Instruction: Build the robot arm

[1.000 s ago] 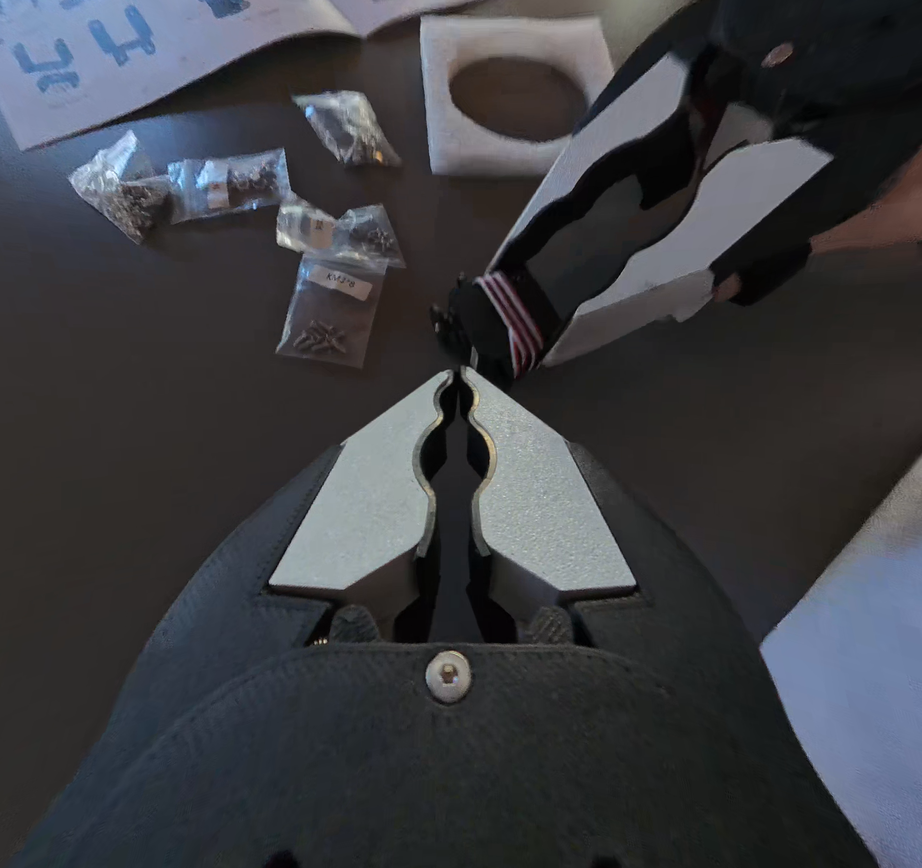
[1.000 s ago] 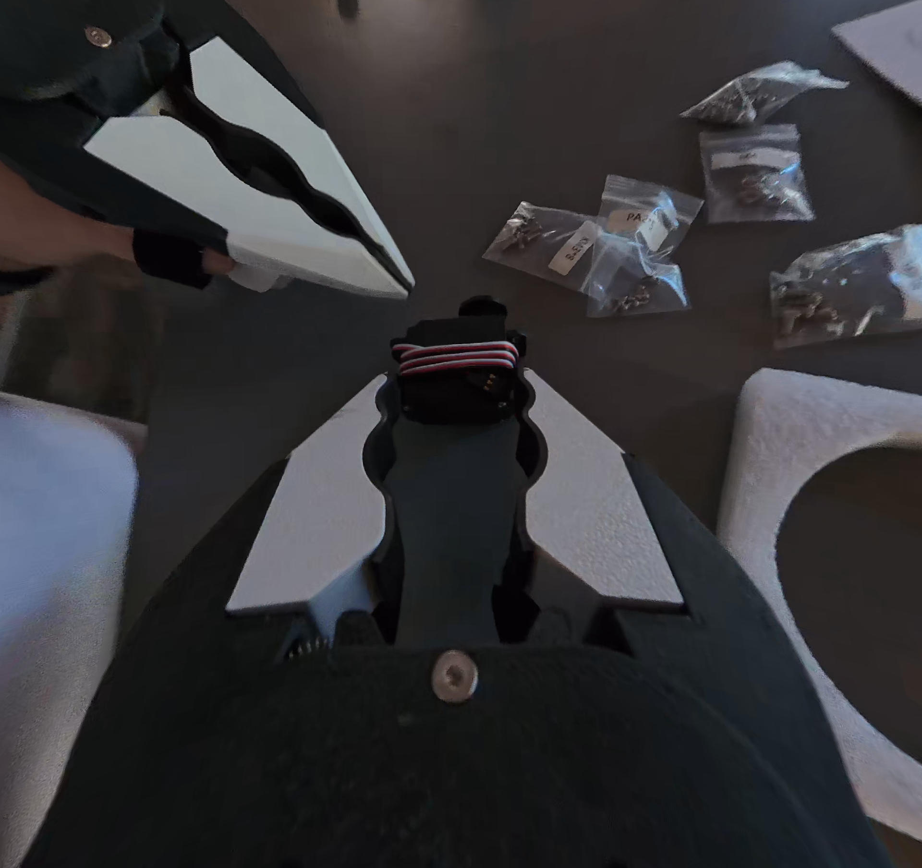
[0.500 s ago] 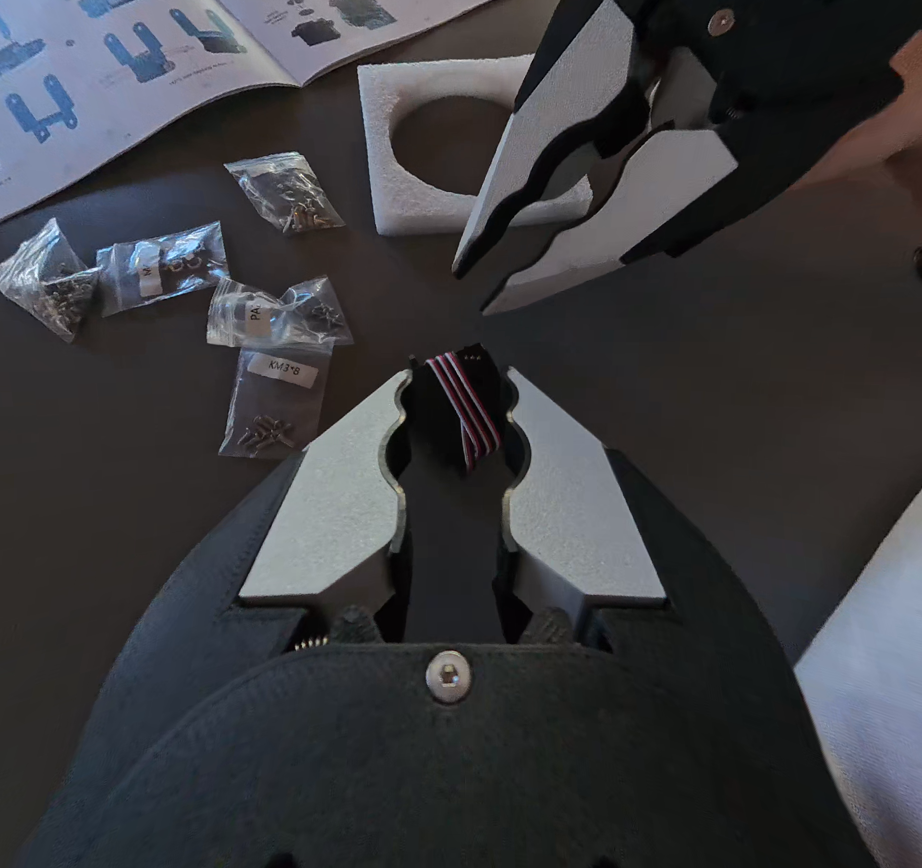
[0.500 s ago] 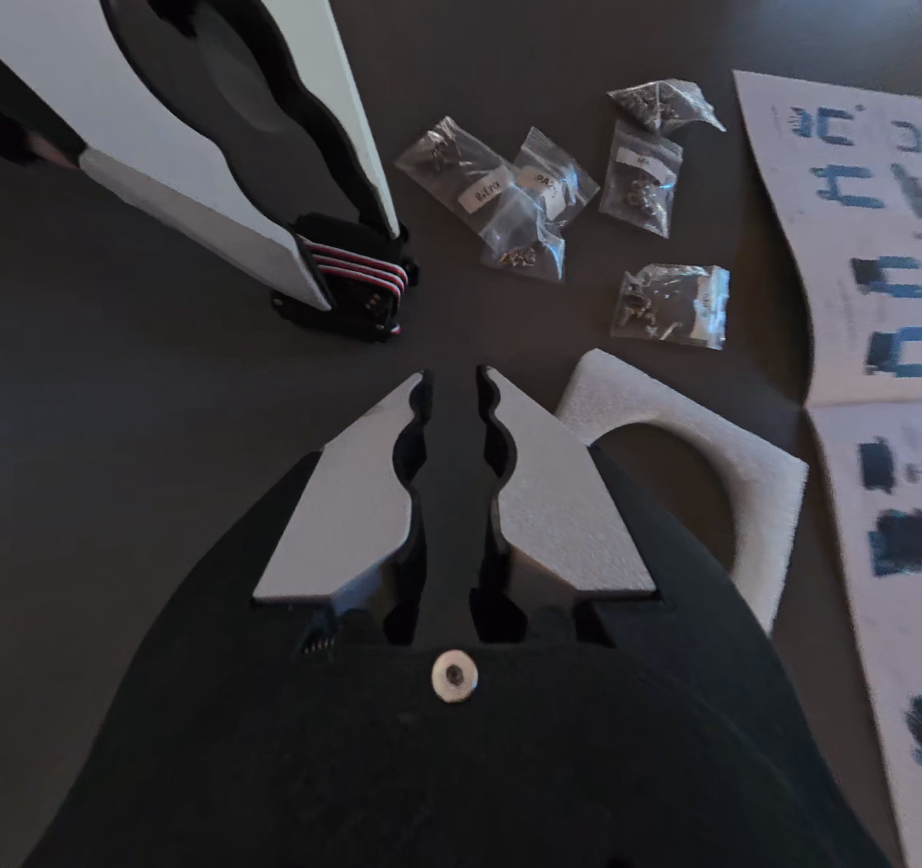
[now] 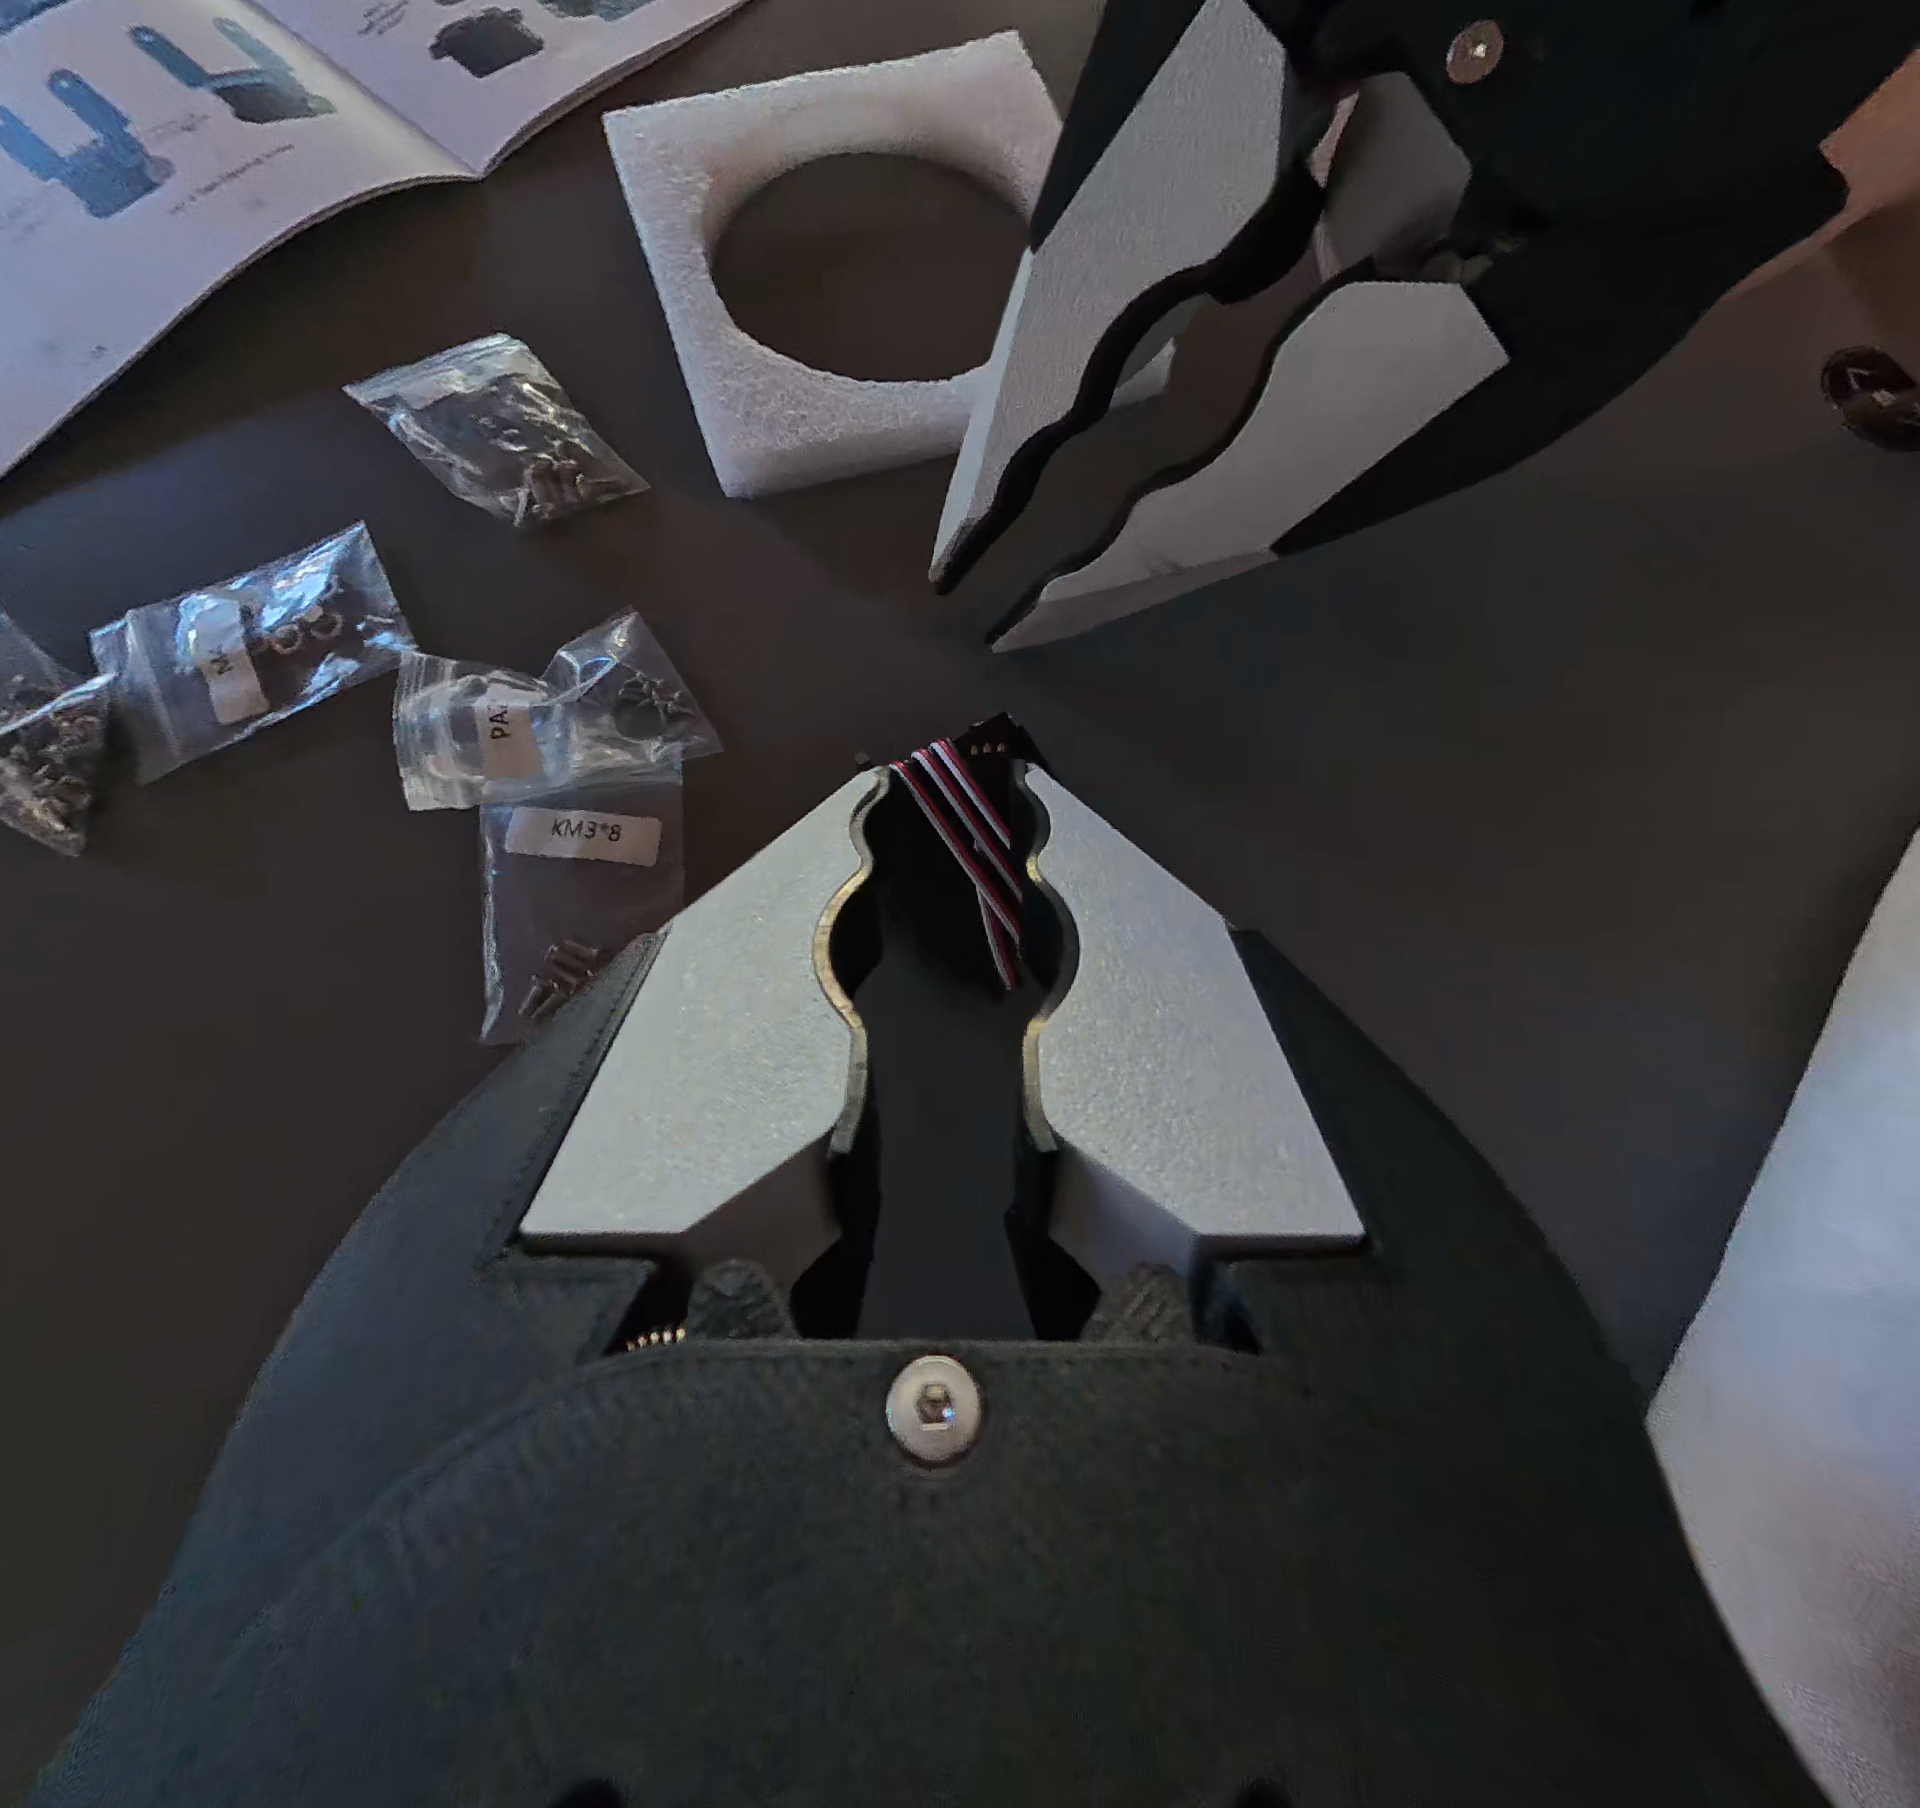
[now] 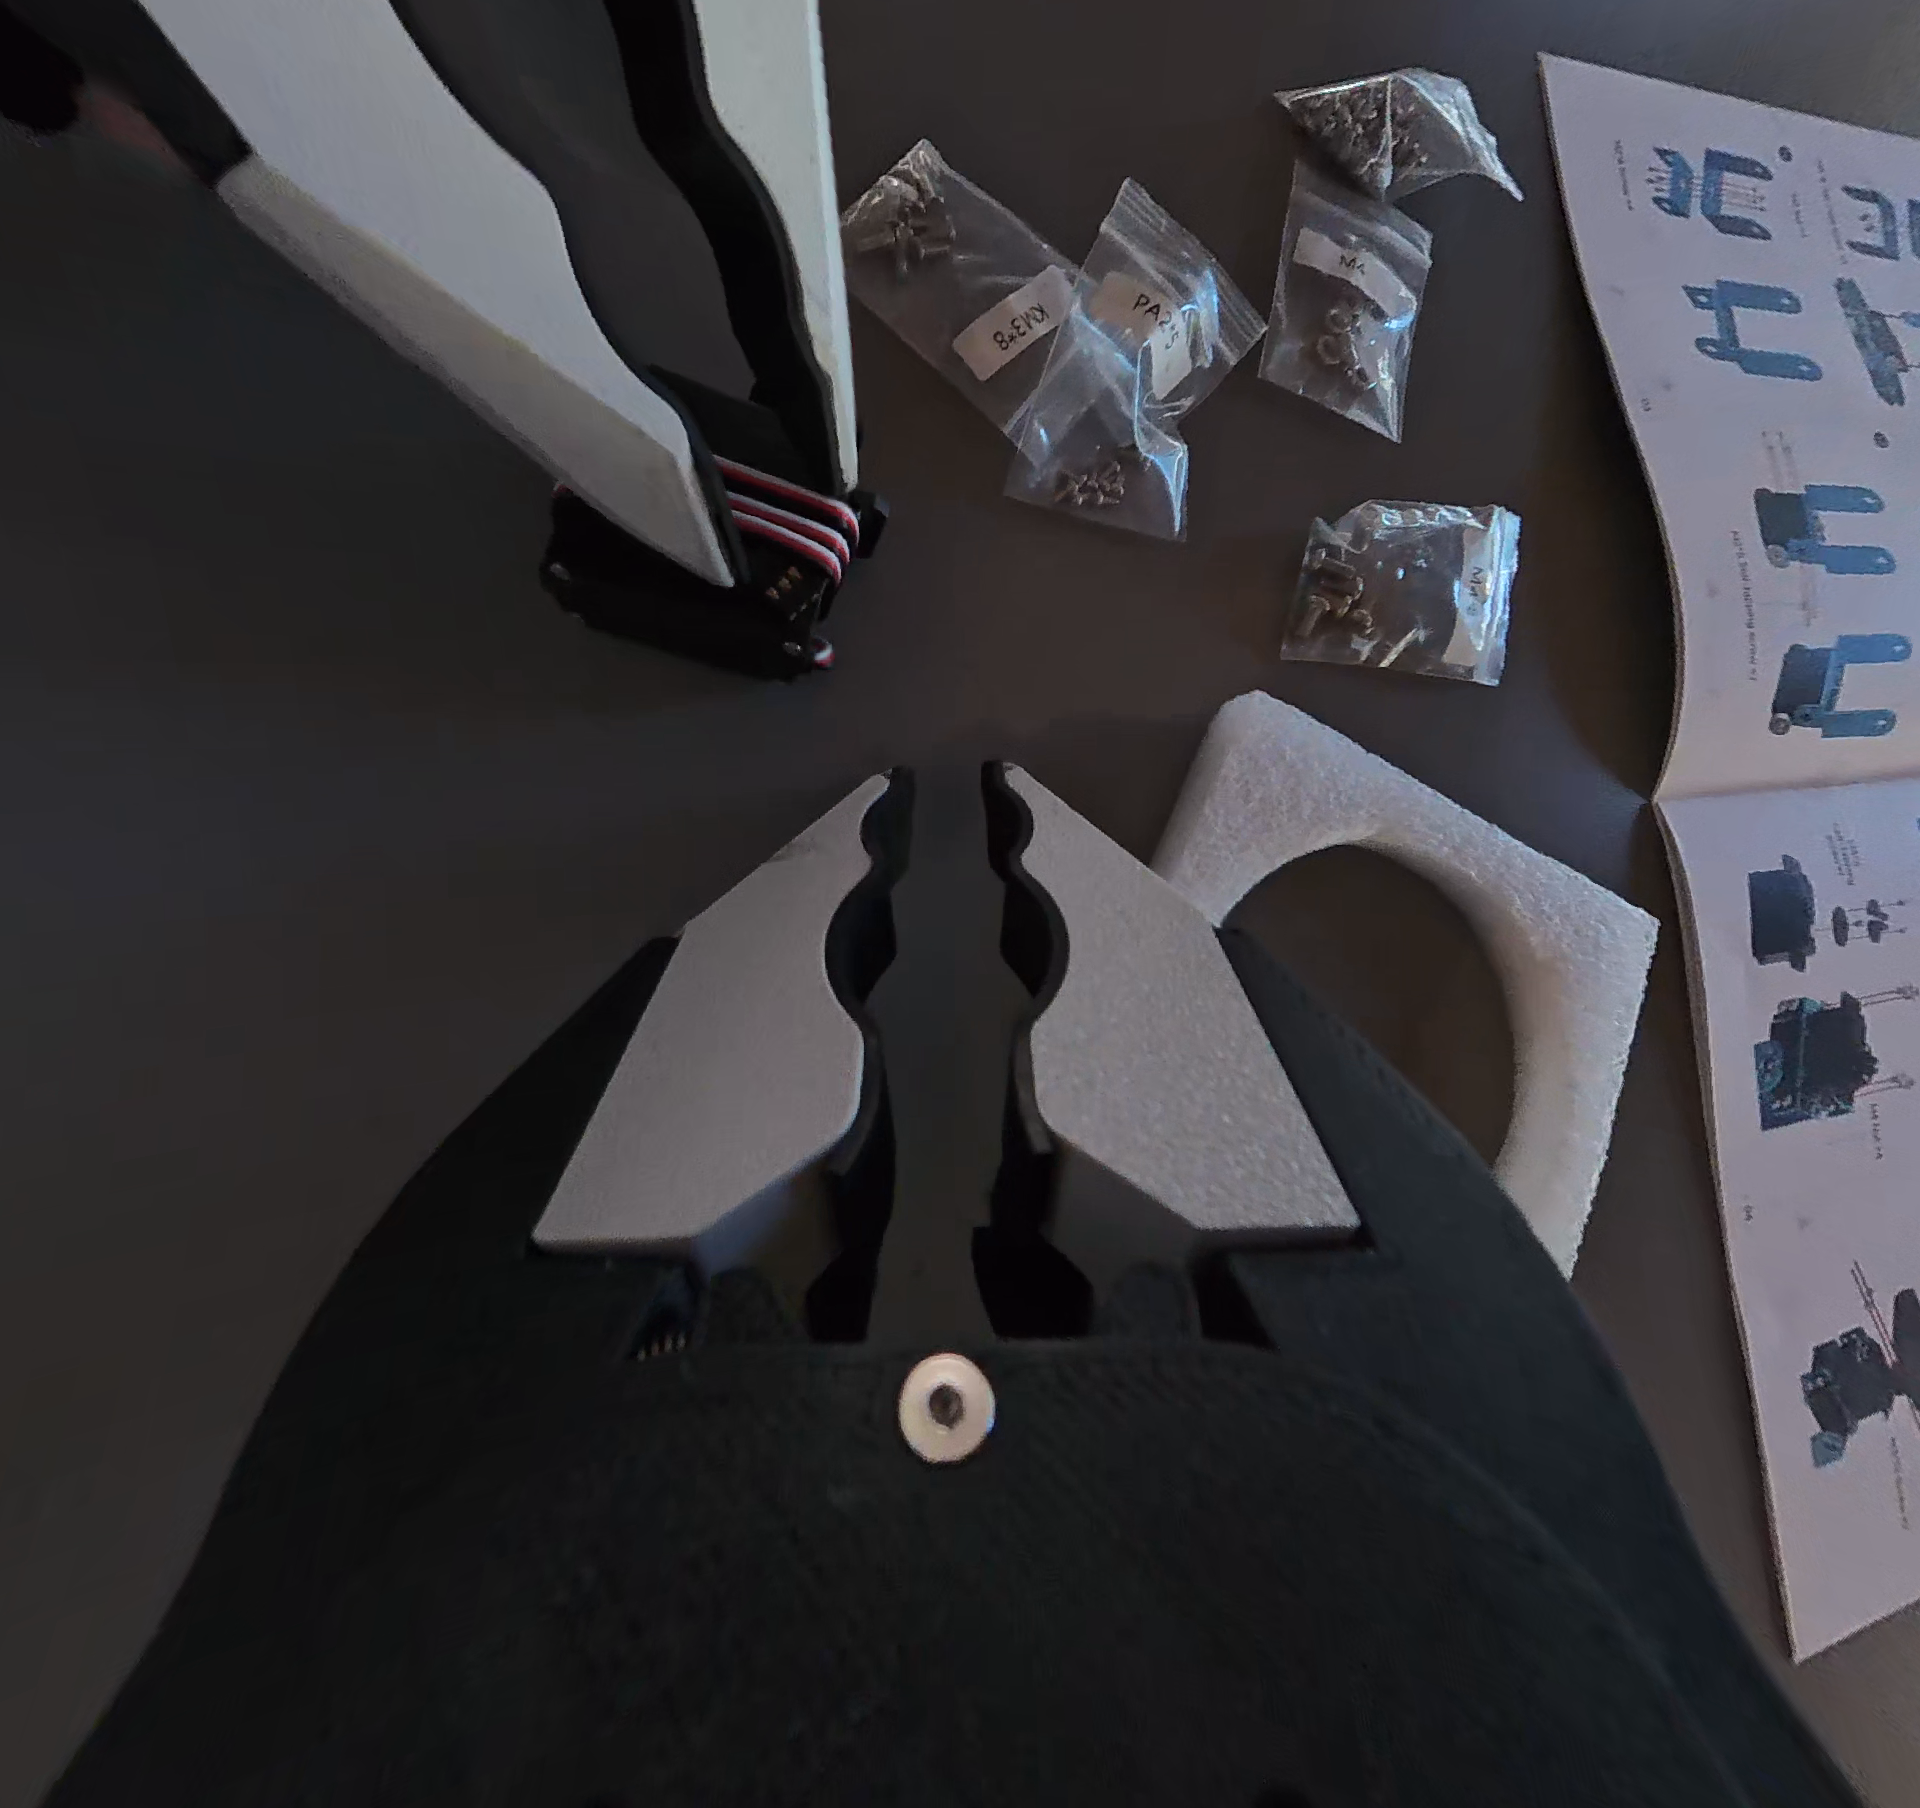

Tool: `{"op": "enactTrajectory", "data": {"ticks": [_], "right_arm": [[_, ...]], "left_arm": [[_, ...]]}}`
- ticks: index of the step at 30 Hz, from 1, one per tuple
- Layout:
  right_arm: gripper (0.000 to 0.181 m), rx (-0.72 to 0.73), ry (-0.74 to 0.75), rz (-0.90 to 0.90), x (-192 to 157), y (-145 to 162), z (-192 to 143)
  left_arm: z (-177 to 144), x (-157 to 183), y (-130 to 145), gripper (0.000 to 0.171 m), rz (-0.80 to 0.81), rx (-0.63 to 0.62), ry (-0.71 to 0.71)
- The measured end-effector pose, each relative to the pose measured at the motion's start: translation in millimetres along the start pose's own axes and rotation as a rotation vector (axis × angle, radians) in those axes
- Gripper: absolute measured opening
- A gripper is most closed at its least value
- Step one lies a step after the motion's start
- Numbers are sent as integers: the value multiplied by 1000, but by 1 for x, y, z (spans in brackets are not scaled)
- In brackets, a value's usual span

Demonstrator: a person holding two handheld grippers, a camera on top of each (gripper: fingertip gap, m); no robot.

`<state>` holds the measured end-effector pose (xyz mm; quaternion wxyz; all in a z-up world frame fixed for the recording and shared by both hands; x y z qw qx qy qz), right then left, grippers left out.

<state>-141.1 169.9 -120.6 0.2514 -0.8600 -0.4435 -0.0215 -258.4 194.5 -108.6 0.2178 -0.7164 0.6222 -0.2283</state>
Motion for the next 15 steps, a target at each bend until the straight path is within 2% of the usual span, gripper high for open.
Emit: {"op": "enactTrajectory", "data": {"ticks": [5,8,11,15], "right_arm": [[20,9,-24,2,5,4,-5],[30,106,-130,-14,12,4,-21],[30,262,-271,-111,16,-3,-40],[31,228,-330,-323,24,-15,-33]], "left_arm": [[-1,-9,1,18,103,11,143],[-7,-19,2,20,90,-9,201],[-21,-23,4,33,48,27,209],[-24,-9,10,38,65,6,175]]}}
Point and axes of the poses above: each gripper's, where its closed fingertips meet, z out along the fingers, y out of its underside, x = y × z across the jaws, the point moved 7 cm from there along -z, back along the fingers, and after that the axes turned 13 degrees about -x, right-handed, at the moved point
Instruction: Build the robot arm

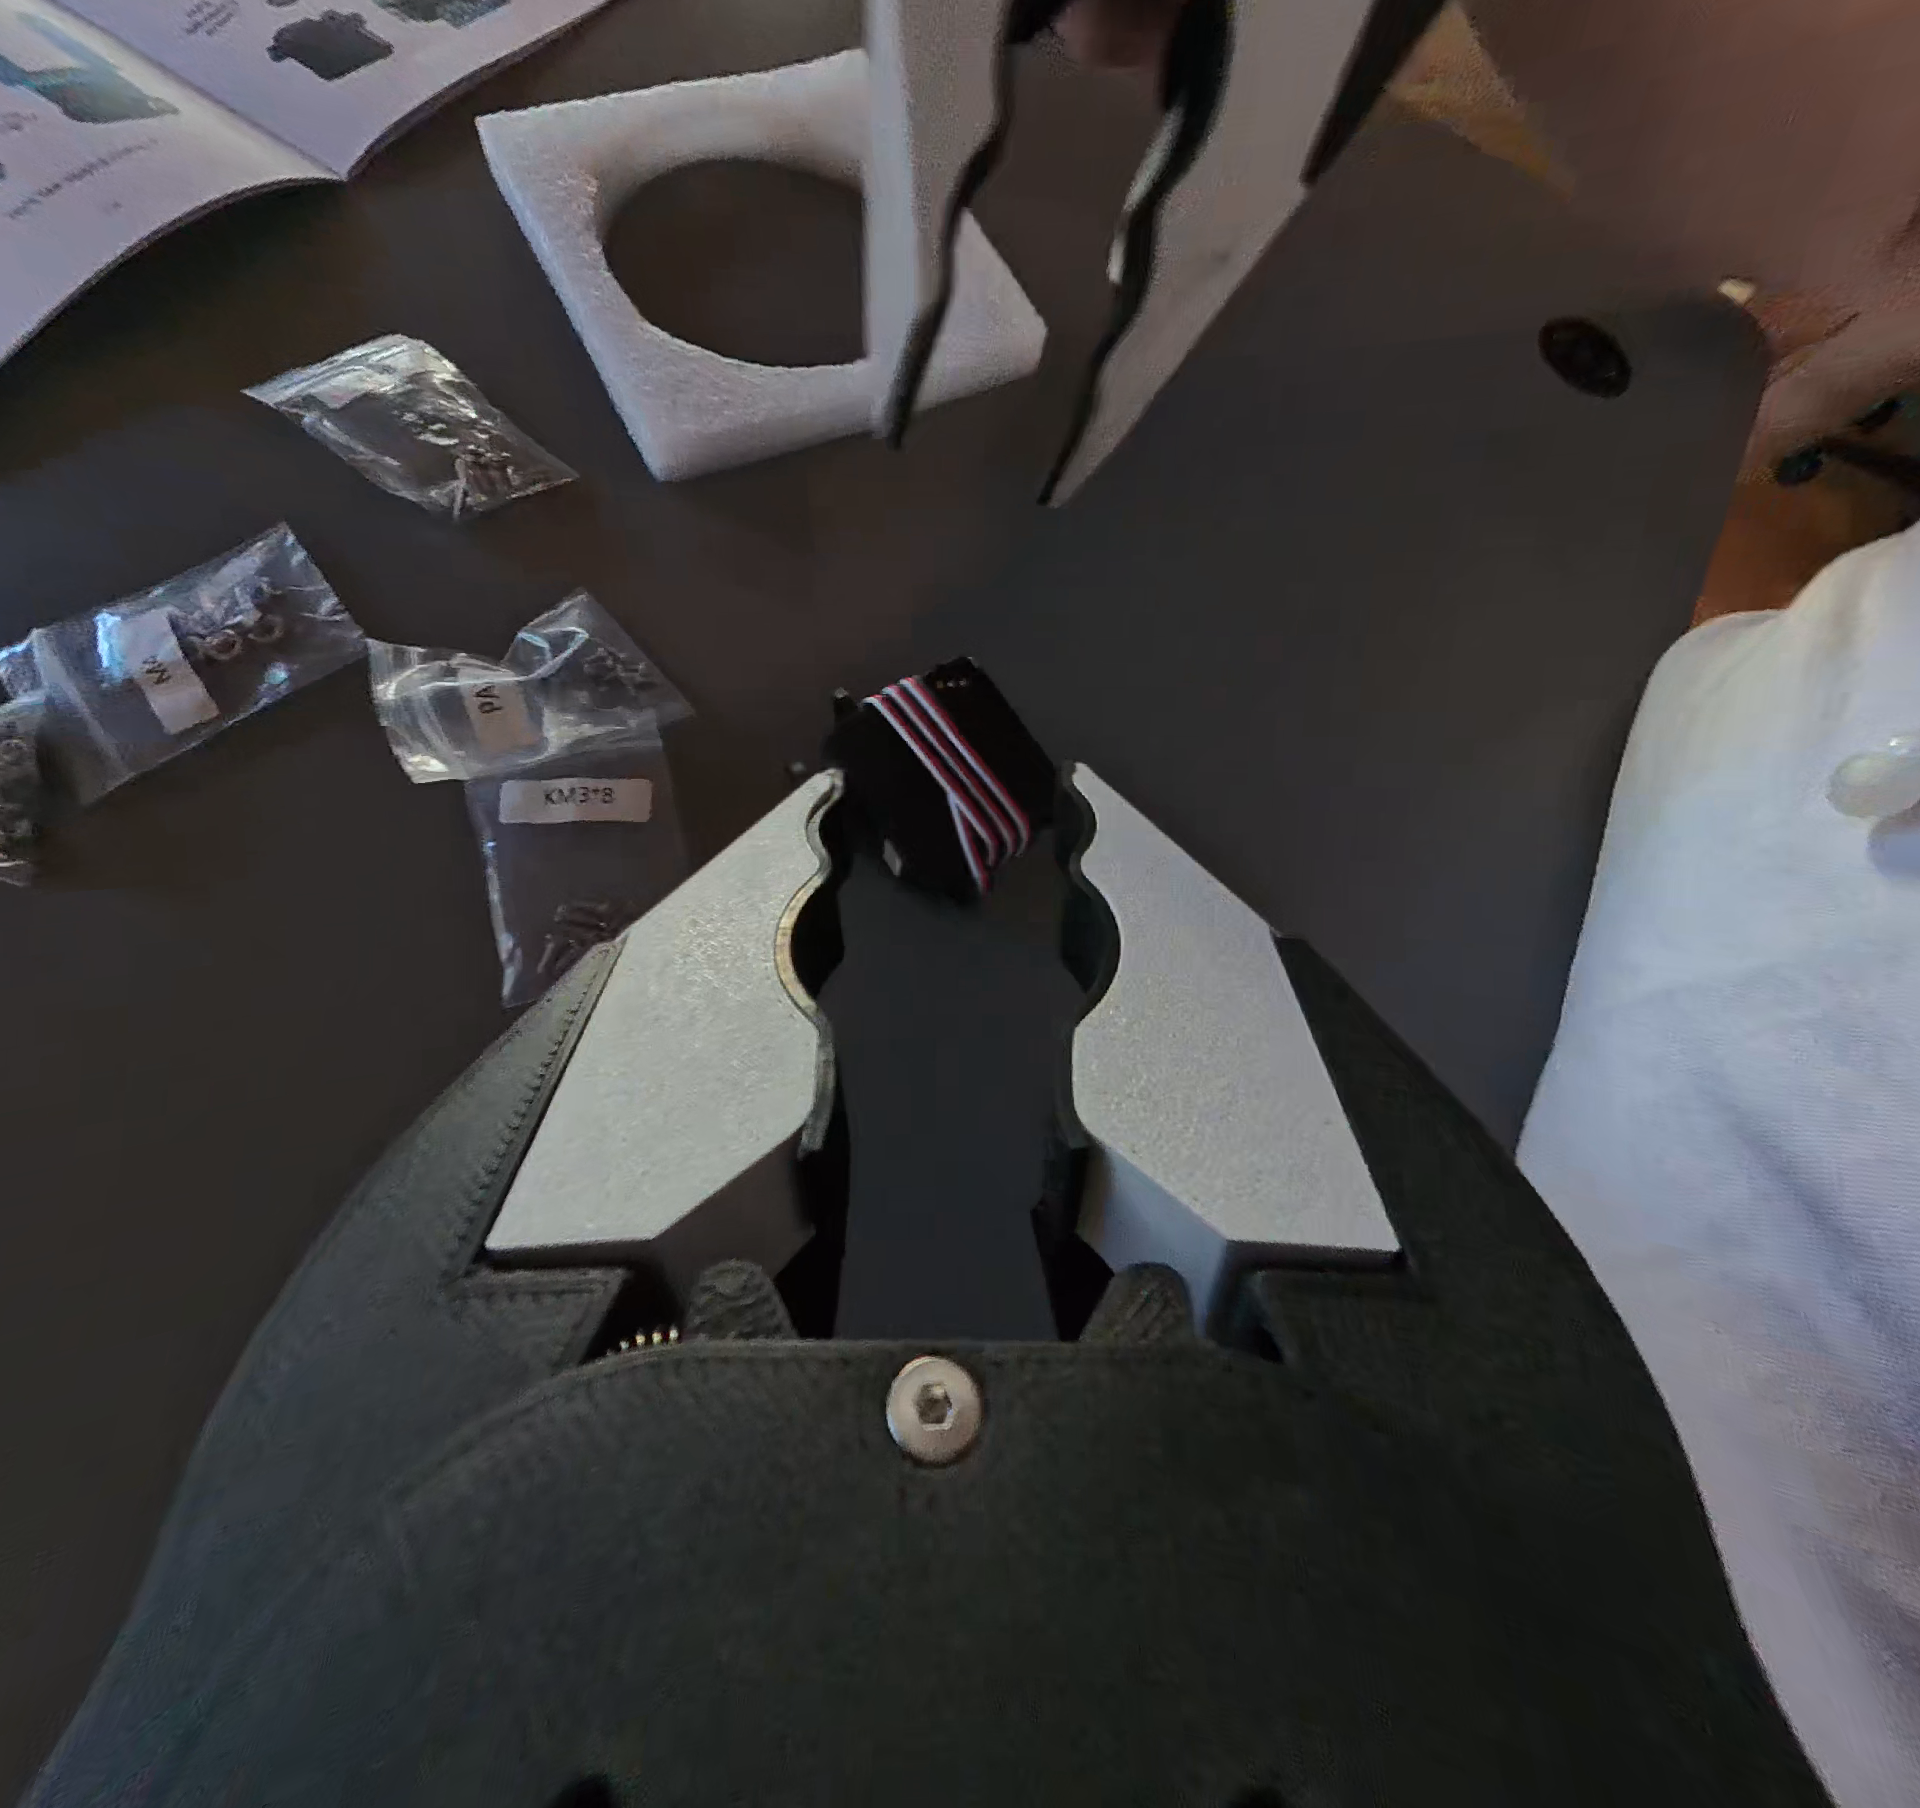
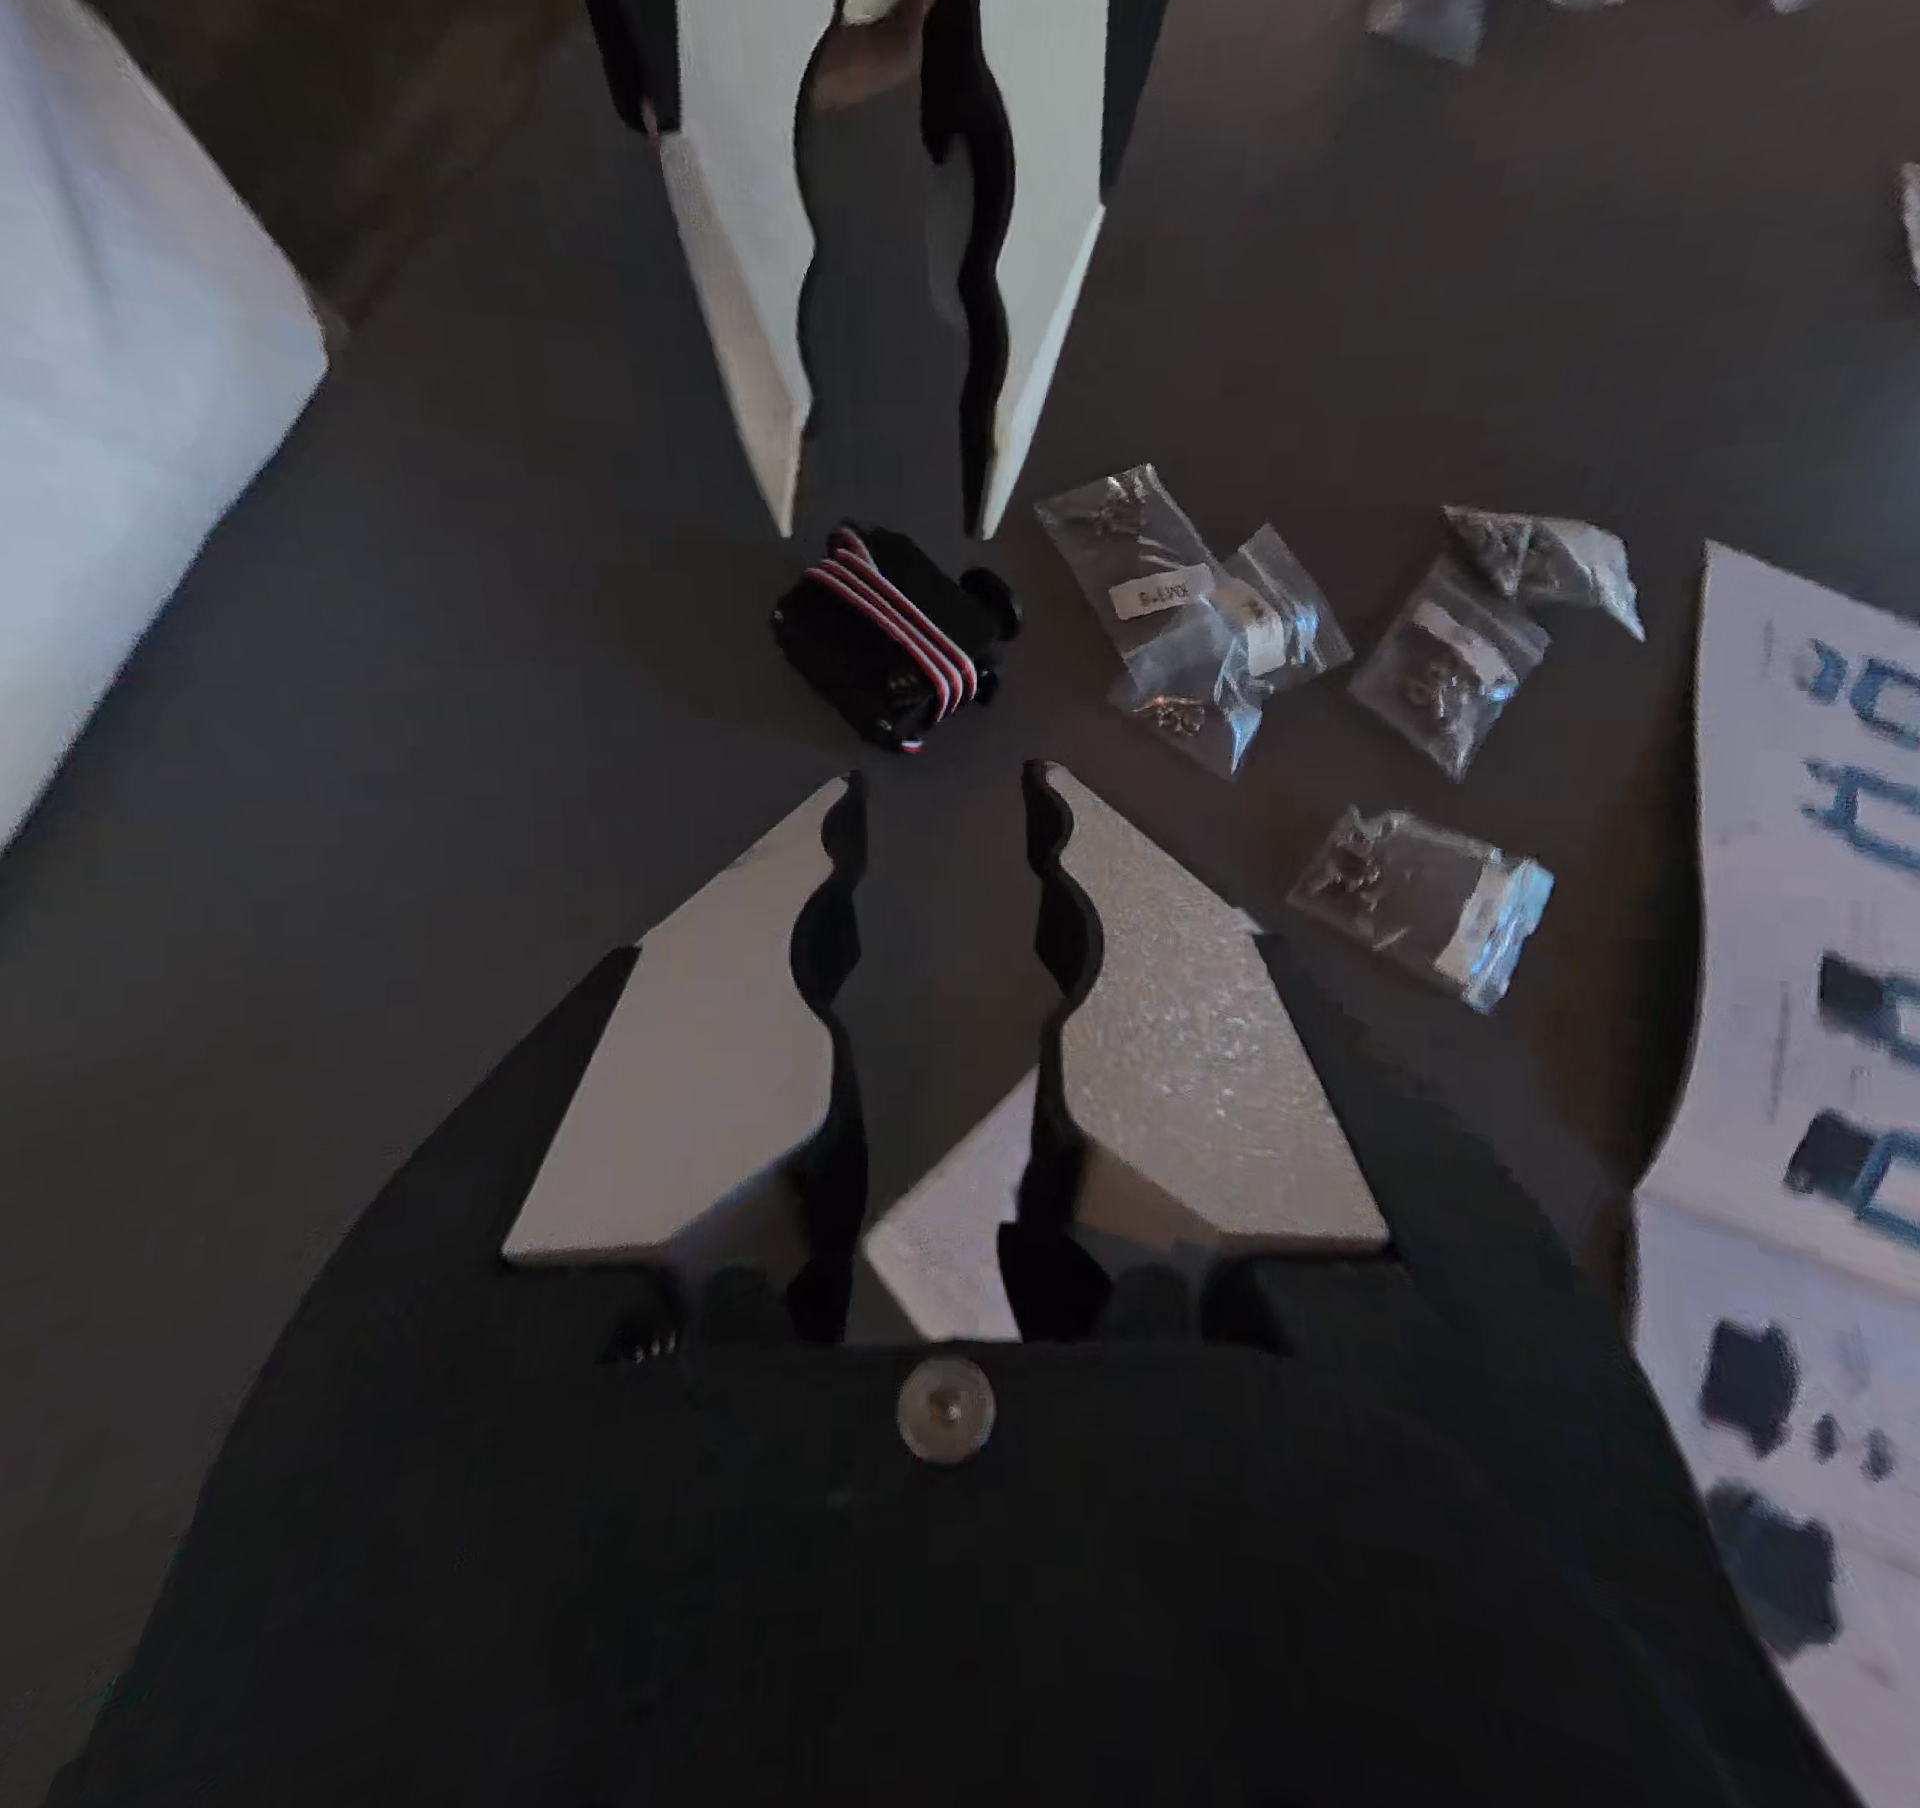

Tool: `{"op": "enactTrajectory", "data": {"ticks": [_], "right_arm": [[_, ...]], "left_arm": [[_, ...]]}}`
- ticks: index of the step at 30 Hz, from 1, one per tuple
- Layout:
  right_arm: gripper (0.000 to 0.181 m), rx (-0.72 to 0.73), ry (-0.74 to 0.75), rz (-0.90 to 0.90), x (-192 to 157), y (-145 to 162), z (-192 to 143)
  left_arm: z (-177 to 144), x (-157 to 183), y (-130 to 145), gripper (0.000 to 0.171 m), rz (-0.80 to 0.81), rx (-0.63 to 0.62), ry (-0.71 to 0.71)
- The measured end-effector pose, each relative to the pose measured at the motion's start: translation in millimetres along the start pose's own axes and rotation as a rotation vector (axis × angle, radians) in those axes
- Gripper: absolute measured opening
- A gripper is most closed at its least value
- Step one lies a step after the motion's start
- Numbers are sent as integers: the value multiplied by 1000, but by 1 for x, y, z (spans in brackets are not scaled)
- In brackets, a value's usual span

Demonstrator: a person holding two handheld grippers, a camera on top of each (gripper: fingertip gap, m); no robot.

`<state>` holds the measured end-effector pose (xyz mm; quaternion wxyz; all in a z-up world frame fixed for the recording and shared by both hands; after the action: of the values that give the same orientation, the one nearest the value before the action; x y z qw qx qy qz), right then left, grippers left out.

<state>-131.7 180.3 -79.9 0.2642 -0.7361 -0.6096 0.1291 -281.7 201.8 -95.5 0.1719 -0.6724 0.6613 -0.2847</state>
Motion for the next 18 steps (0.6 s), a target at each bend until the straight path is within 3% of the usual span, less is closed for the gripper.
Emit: {"op": "enactTrajectory", "data": {"ticks": [4,8,13,18], "right_arm": [[29,-22,-90,-187,7,-24,11],[26,-130,-208,-301,13,-33,27],[23,-199,-301,-341,23,-32,43],[22,-158,-380,-314,22,-32,45]], "left_arm": [[7,6,4,38,39,-20,-82],[10,5,8,39,12,-5,-41],[12,2,11,37,23,3,-36],[13,-1,13,37,16,35,-11]]}}
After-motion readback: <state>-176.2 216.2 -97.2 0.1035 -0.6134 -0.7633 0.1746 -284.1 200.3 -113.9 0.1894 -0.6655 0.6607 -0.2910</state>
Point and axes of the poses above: each gripper's, where its closed fingertips meet, z out along the fingers, y out of its underside, x = y × z across the jaws, the point moved 7 cm from there along -z, back along the fingers, and after that the axes turned 13 degrees about -x, right-handed, at the moved point
